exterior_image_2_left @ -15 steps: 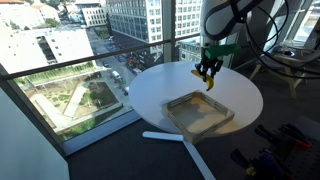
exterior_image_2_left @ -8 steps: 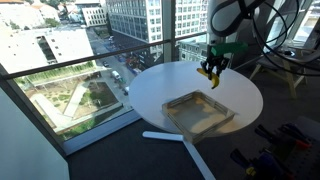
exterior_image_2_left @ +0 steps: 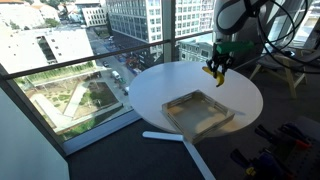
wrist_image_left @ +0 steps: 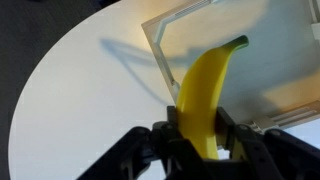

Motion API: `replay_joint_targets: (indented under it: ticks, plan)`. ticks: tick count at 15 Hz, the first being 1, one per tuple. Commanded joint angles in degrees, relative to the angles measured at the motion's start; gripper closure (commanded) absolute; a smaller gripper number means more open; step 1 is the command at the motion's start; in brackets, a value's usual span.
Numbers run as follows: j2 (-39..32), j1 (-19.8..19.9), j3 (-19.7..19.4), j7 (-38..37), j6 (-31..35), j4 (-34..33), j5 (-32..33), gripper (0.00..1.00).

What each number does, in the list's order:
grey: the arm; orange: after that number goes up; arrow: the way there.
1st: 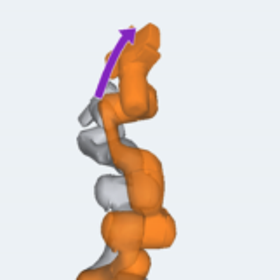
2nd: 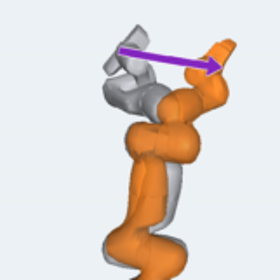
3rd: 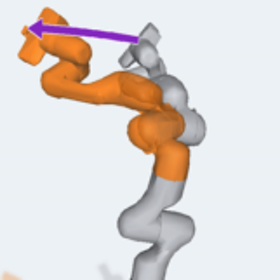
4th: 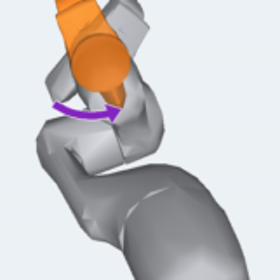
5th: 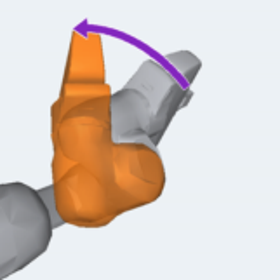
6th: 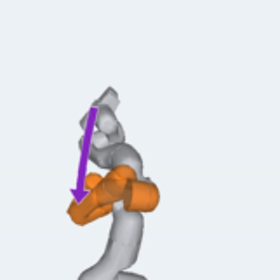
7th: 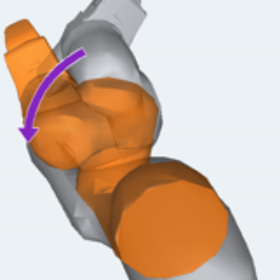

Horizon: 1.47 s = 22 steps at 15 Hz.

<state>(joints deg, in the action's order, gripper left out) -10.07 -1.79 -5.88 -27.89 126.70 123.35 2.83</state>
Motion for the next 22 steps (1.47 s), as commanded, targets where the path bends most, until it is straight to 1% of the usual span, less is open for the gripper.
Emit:
replay_joint_targets:
  ticks: [1,22]
  plan:
    - [1.93,1.41,-0.14,-0.44,-0.09,1.35,0.07,0.84]
    - [0.15,7.14,-4.84,-0.01,1.91,0.78,0.59,0.84]
